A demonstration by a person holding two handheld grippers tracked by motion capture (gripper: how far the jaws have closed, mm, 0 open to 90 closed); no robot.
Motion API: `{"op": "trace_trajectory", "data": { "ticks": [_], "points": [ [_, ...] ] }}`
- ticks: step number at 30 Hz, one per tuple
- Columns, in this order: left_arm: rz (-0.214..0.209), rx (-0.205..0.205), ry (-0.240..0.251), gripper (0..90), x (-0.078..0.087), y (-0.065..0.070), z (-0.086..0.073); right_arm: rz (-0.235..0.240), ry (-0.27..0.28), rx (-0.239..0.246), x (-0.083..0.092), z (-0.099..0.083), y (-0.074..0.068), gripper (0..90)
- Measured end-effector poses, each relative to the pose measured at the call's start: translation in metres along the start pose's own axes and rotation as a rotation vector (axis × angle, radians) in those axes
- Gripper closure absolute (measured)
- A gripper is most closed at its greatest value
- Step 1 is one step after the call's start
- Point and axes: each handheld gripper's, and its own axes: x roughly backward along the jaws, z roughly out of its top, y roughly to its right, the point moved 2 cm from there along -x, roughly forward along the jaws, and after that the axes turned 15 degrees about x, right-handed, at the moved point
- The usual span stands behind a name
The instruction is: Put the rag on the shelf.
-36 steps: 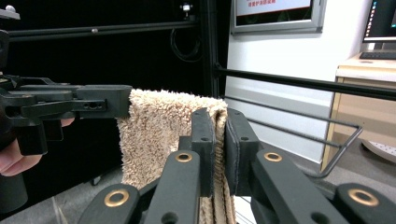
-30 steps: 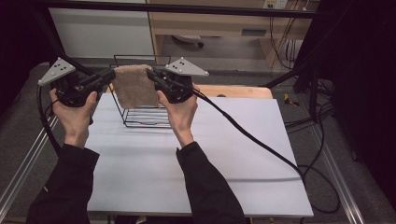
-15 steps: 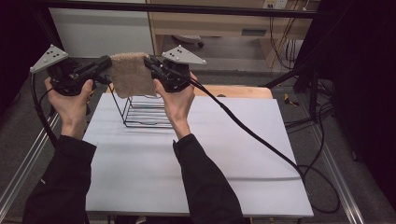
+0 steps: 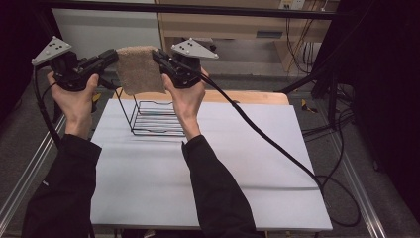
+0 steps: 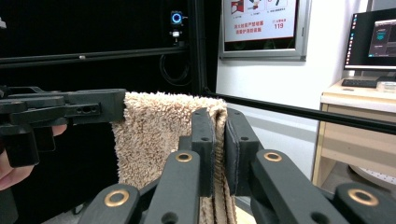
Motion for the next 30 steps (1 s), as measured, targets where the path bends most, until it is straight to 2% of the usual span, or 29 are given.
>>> {"op": "trace_trajectory", "data": {
  "ticks": [7,19,22,30],
  "points": [
    [0.003,-0.012,0.008,85.9,-0.007,0.000,0.009,-0.008,0.009,-0.005,-0.006,0.006,0.006,83.8],
    [0.017,-0.018,0.021,85.9,-0.022,-0.005,0.021,-0.025,0.009,0.015,-0.014,0.014,0.016,83.7],
    [0.018,-0.008,0.019,85.9,-0.027,-0.008,0.023,-0.025,0.013,-0.004,-0.018,0.013,0.018,83.7],
    [0.036,-0.024,0.012,85.9,-0.039,-0.012,0.022,-0.037,-0.001,0.005,-0.026,0.009,0.027,83.7]
  ]
}}
